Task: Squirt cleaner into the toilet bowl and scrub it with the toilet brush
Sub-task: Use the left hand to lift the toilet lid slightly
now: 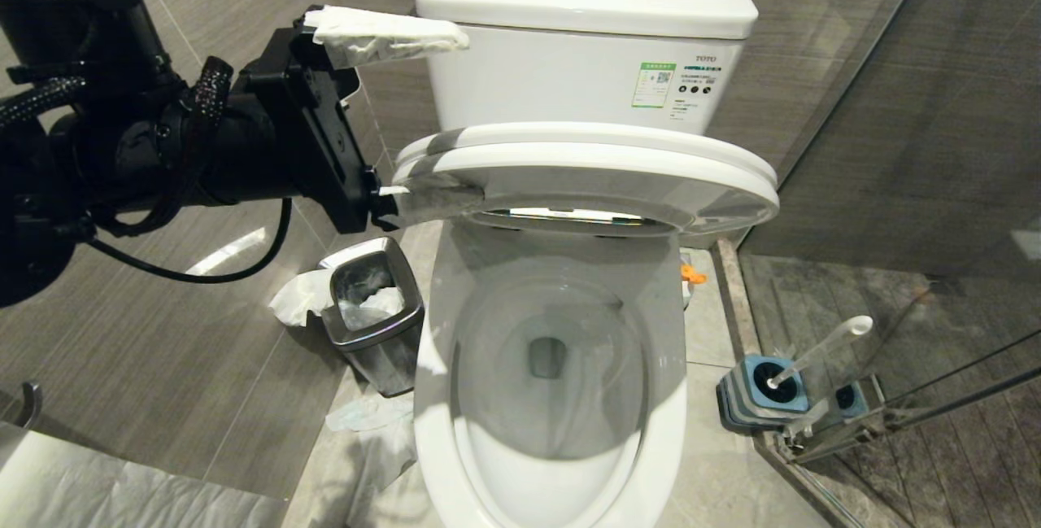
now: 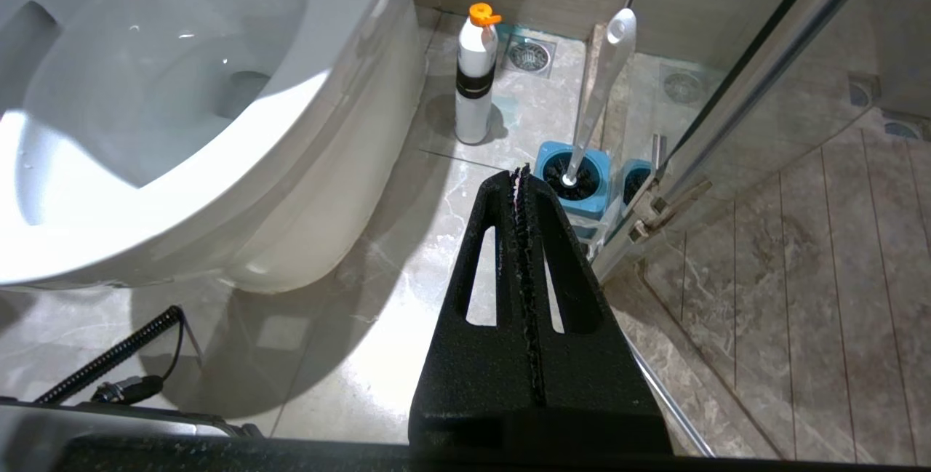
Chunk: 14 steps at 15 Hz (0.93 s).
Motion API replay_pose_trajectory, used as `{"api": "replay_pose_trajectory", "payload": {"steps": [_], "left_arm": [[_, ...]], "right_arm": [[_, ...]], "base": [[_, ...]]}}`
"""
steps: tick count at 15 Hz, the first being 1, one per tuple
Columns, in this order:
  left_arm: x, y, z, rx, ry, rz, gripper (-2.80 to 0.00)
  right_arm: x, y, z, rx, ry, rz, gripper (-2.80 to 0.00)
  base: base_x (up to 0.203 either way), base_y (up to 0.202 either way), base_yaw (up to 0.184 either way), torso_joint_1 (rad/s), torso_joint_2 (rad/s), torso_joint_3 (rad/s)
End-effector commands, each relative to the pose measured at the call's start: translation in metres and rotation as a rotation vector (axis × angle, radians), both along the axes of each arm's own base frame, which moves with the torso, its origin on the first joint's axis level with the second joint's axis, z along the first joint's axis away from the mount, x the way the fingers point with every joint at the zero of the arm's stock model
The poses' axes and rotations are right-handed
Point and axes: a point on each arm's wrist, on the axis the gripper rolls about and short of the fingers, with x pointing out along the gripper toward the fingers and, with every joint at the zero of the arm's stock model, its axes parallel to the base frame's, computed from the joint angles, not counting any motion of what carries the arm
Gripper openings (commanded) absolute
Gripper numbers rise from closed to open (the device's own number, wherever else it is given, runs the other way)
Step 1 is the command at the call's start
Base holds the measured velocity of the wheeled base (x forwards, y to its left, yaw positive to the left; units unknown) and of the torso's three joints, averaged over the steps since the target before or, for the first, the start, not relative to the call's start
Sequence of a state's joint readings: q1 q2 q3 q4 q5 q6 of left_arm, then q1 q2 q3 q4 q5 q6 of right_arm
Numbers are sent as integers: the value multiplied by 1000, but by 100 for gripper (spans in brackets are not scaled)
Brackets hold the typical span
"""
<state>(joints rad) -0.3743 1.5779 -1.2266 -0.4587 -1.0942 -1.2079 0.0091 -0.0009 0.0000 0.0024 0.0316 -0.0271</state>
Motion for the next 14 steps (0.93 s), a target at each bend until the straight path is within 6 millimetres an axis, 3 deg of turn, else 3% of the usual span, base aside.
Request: {"api": "replay_pose_trajectory", "payload": {"steps": [1, 8, 14], "left_arm": [[1, 0, 1, -3, -5, 7, 0], [4, -1, 17, -77, -164, 49, 0], [18, -5, 47, -153, -252, 118, 0]], "right_arm": [[0, 0, 0, 0, 1, 1, -280], [0, 0, 0, 0, 1, 1, -280], [0, 0, 0, 0, 1, 1, -280]], "base": [[0, 0, 0, 0, 0, 0], [0, 0, 0, 0, 0, 0], [0, 0, 0, 0, 0, 0]]}}
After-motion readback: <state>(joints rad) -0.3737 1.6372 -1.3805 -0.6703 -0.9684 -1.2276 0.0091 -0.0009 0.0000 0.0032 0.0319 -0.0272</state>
